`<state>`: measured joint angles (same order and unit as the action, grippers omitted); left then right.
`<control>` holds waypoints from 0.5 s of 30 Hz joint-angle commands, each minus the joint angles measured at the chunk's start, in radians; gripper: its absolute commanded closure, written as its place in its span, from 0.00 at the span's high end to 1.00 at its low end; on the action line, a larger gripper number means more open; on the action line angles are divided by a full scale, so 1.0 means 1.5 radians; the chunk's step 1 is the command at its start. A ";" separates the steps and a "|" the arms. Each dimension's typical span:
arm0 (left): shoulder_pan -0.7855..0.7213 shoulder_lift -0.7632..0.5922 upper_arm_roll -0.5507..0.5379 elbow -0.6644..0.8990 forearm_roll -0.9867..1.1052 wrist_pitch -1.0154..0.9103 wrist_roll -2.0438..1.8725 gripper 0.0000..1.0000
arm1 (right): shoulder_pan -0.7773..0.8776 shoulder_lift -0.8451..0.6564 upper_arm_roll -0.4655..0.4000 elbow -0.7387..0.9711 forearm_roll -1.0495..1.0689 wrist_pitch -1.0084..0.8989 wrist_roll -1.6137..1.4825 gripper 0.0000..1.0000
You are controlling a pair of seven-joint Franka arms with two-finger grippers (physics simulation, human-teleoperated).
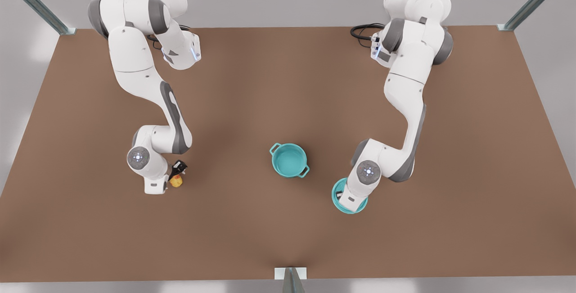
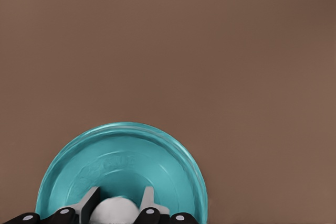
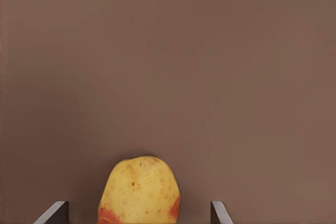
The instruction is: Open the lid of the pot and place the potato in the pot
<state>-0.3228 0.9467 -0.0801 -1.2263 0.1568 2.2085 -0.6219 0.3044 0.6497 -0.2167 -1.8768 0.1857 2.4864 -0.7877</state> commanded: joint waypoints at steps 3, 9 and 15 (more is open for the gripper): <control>0.002 0.016 0.003 0.011 -0.005 0.077 0.394 1.00 | 0.002 -0.001 0.002 0.002 0.017 0.006 -0.069 1.00; 0.149 -0.135 -0.005 0.067 -0.099 -0.336 0.436 1.00 | 0.002 0.005 0.003 0.005 0.017 0.008 -0.071 0.89; 0.264 -0.487 -0.005 -0.155 -0.150 -0.465 0.446 1.00 | 0.002 0.005 0.003 0.006 0.017 0.008 -0.079 0.59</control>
<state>0.0761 0.2366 -0.0844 -1.4506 -0.0478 1.7153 -0.2543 0.3064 0.6581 -0.2116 -1.8688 0.2099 2.4978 -0.8477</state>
